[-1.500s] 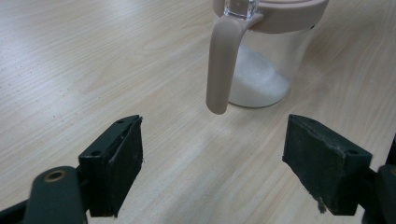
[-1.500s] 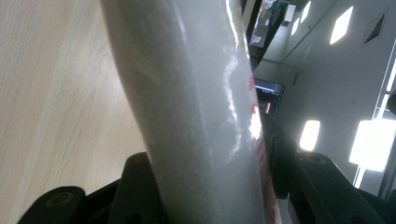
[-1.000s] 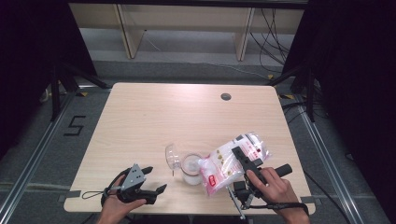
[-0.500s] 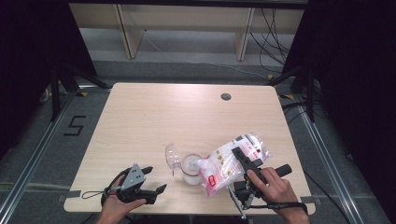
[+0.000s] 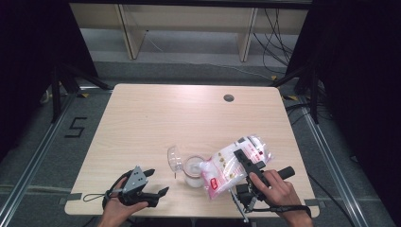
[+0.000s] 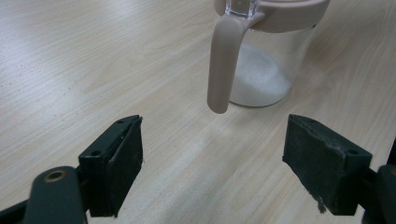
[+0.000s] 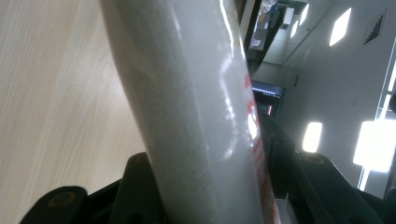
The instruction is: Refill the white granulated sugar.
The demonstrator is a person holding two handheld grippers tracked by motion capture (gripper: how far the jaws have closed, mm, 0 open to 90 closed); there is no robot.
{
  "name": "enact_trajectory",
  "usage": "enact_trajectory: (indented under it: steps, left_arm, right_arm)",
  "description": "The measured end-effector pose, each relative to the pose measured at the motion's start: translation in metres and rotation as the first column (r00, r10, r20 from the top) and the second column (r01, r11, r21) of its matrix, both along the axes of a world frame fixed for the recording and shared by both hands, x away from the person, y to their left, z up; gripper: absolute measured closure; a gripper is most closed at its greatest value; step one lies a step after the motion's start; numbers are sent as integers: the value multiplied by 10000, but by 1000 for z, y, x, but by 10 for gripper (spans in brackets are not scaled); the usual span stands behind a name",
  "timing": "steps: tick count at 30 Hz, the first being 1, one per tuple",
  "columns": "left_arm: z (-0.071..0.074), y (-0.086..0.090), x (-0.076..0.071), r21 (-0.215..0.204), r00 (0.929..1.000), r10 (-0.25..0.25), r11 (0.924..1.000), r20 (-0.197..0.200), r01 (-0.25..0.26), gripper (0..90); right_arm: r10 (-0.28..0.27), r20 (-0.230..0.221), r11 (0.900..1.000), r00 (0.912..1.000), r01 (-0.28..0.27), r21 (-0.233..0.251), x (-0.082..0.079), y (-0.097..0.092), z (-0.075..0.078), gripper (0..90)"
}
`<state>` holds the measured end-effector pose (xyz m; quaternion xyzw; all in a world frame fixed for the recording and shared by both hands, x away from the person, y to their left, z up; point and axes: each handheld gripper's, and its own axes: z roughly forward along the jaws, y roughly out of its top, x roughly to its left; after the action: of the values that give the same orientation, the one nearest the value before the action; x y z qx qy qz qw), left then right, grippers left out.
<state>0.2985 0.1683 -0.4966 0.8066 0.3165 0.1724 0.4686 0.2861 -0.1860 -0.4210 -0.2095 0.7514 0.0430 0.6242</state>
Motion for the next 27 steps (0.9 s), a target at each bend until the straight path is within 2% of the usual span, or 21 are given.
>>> enact_trajectory:
  steps: [3,4,5,7,8,9,10,13,14,15,16,20,23,24,26,27]
  left_arm:
    - [0,0,0,-57,10000,6,10000,9,-5,195]
    - [0,1,0,7,10000,-4,10000,4,4,195]
    - [0,0,0,-106,10000,37,9999,-2,-37,195]
    - [0,0,0,34,10000,3,10000,48,-3,195]
    - [0,0,0,20,10000,-7,10000,41,7,195]
    - [1,0,0,56,9999,-46,10000,113,45,195]
    - [0,1,1,111,9997,-149,9998,196,147,195]
    - [0,0,1,31,9998,-108,9999,187,107,195]
    - [0,0,1,20,9998,-99,9999,172,99,195]
    - [0,0,1,7,9998,-72,10000,164,71,195]
    - [0,0,1,2,9999,-83,10000,148,83,195]
    - [0,0,1,36,10000,-54,10000,48,53,195]
    - [0,-1,0,-118,10000,27,9999,2,-27,195]
    - [0,0,0,10,9999,-29,10000,126,28,195]
    - [0,1,1,108,9999,-117,9999,126,116,195]
    - [1,1,1,154,9998,-141,9998,154,139,195]
  right_arm:
    - [4,53,10000,10000,-3,-75,0,0,1,607]
    - [159,179,9998,9997,-157,-87,1,0,1,608]
    - [135,155,9999,9998,-135,19,0,0,0,608]
    - [311,240,9995,9992,-309,-106,1,0,1,609]
    - [41,48,9998,10000,-42,218,0,-1,-2,609]
    - [181,135,9998,9997,-179,-106,1,0,1,609]
    - [193,112,9997,9998,-192,-160,1,0,1,609]
    - [-162,-97,9994,9998,165,294,-1,-1,-3,610]
    - [107,64,9999,9999,-107,54,0,0,0,610]
    - [-11,-39,9998,10000,12,183,0,0,-2,610]
    - [95,42,9995,9999,-96,300,0,-1,-2,610]
    - [-1,-76,9990,10000,5,455,0,-1,-2,610]
    - [102,37,9996,9999,-103,257,0,0,0,611]
    - [89,24,9993,10000,-90,375,0,-1,-1,611]
    - [96,22,9989,10000,-97,457,0,-1,-1,611]
    - [279,156,9995,9995,-282,173,0,0,1,611]
